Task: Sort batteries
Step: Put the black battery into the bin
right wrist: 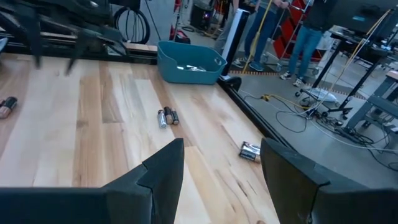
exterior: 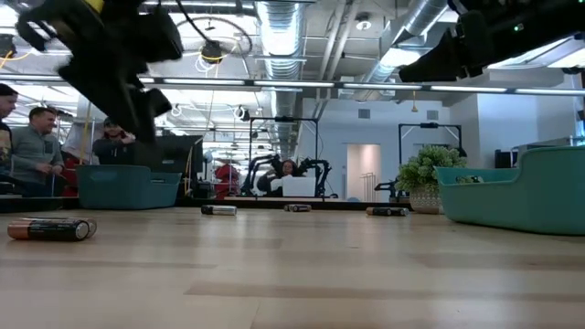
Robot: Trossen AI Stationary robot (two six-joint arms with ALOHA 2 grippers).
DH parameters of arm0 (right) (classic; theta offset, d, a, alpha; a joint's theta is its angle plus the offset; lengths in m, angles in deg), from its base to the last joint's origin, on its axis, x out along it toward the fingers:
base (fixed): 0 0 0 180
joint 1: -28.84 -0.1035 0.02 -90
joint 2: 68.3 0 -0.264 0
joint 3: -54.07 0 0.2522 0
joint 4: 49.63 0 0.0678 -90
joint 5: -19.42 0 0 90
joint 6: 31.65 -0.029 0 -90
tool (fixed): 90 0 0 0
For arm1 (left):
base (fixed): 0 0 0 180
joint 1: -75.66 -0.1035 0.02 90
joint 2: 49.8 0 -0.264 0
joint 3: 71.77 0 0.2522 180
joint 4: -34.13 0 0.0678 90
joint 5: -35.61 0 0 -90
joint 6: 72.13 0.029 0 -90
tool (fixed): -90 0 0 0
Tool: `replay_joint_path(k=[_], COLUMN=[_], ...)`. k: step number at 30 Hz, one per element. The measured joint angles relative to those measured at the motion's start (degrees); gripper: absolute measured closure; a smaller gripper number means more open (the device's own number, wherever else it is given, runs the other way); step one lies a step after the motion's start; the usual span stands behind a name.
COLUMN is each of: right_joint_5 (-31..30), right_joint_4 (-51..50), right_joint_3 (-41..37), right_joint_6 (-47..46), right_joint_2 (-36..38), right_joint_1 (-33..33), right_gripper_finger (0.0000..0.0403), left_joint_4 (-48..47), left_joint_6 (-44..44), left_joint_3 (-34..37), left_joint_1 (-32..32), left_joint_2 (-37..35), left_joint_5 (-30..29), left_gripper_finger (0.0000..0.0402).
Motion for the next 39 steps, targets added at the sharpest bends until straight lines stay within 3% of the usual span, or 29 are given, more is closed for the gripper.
replay_joint_path(k=[4,8,14,19,25,39], right_joint_5=[-0.01,-0.01,-0.01,-0.02,-0.03,-0.03], right_joint_4=[0.01,0.08,0.41,0.43,0.43,0.41], right_joint_3=[0.00,0.00,0.00,0.00,0.00,0.00], right_joint_6=[0.00,0.00,0.04,0.02,0.02,0.02], right_joint_2=[0.00,0.00,0.00,0.00,-0.01,0.00], right_joint_1=[0.00,0.00,-0.02,-0.02,-0.02,-0.02], right_gripper_finger=[0.0180,0.0180,0.0180,0.0180,0.0180,0.0180], left_joint_4=[-0.50,-0.59,1.52,3.84,6.13,6.07], left_joint_6=[-7.09,-13.51,-18.67,-19.26,-20.06,-19.46], left_joint_3=[-0.30,0.12,0.10,-1.74,-1.73,-1.71], left_joint_1=[7.03,12.87,18.04,18.73,18.78,18.51], left_joint_2=[0.30,1.19,8.11,13.54,19.47,20.33], left_joint_5=[-0.94,-6.01,-8.68,-10.98,-8.97,-10.32], left_gripper_finger=[0.0226,0.0226,0.0226,0.0226,0.0226,0.0226])
